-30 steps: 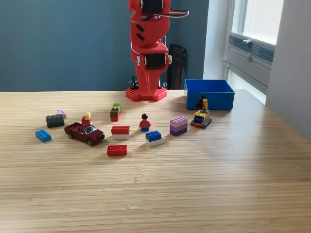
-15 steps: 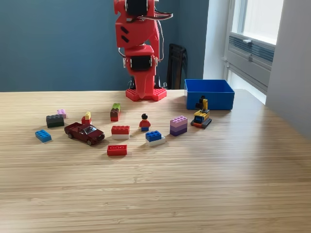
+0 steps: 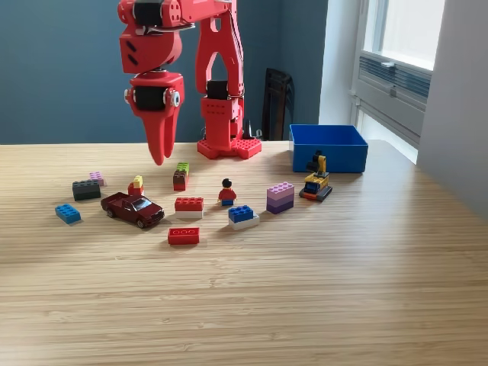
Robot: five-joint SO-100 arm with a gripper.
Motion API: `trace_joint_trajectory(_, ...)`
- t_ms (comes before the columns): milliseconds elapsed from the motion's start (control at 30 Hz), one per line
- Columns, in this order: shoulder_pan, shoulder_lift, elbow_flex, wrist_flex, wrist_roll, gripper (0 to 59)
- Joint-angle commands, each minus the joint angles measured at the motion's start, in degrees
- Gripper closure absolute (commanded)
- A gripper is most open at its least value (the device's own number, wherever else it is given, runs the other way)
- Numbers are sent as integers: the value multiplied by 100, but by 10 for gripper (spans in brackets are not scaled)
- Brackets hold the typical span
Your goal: Grasp a lego block and put it in the bin.
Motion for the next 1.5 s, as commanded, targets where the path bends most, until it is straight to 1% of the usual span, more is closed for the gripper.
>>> trace_joint_trajectory(33, 70, 35, -105, -220, 404, 318)
trace_joint_trajectory(200, 35, 18, -413, -352, 949, 307)
trace_joint_trajectory(400, 26, -9, -483, -721, 1503, 294)
trace_joint_trajectory(533, 18, -26, -492, -879, 1731, 288)
trace_joint_trajectory(633, 18, -290, -668, -896, 1846, 285)
trace_joint_trajectory(900, 62, -1274, -1169, -870, 2004, 283)
trace_joint_trajectory(1367, 378, -2180, -1740, -861, 1863, 282)
trace_joint_trajectory(1500, 404, -2391, -1863, -853, 1837, 290)
